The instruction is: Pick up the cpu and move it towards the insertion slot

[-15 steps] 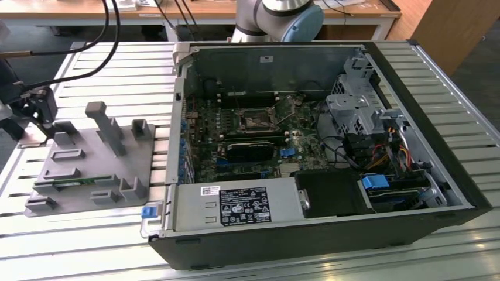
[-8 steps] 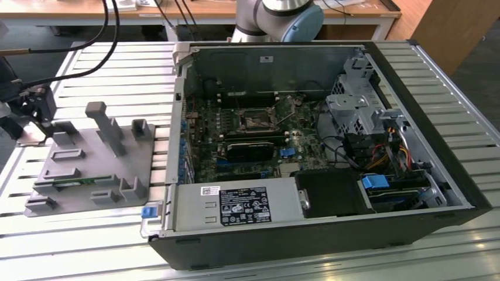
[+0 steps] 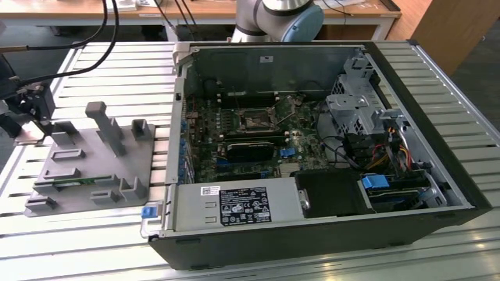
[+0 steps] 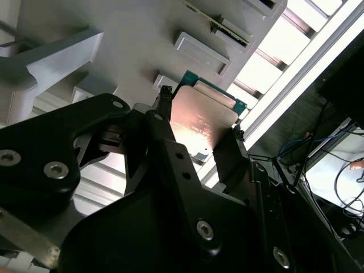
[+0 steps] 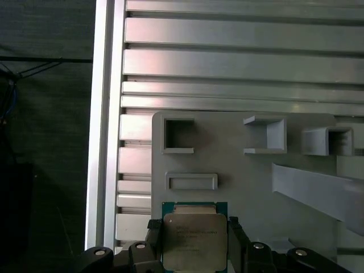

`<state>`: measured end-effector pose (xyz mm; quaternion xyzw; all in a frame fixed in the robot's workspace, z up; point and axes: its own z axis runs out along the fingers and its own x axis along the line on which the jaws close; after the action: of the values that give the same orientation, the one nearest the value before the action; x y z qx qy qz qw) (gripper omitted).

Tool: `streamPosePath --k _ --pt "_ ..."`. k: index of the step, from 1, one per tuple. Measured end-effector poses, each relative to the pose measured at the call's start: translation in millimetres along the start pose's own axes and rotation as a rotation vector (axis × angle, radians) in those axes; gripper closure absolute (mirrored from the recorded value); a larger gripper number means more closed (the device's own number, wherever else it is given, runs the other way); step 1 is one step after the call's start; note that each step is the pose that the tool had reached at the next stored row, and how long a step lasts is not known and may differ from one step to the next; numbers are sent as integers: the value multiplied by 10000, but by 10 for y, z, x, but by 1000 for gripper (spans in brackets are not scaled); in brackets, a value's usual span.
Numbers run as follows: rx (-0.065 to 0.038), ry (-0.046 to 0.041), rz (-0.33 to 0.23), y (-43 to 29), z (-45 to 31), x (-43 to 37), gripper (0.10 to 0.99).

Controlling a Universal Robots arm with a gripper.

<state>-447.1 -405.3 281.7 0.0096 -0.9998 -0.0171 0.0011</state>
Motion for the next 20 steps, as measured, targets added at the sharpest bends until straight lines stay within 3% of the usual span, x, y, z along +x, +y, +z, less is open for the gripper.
streamPosePath --k 20 --pt "1 2 0 2 -52 0 545"
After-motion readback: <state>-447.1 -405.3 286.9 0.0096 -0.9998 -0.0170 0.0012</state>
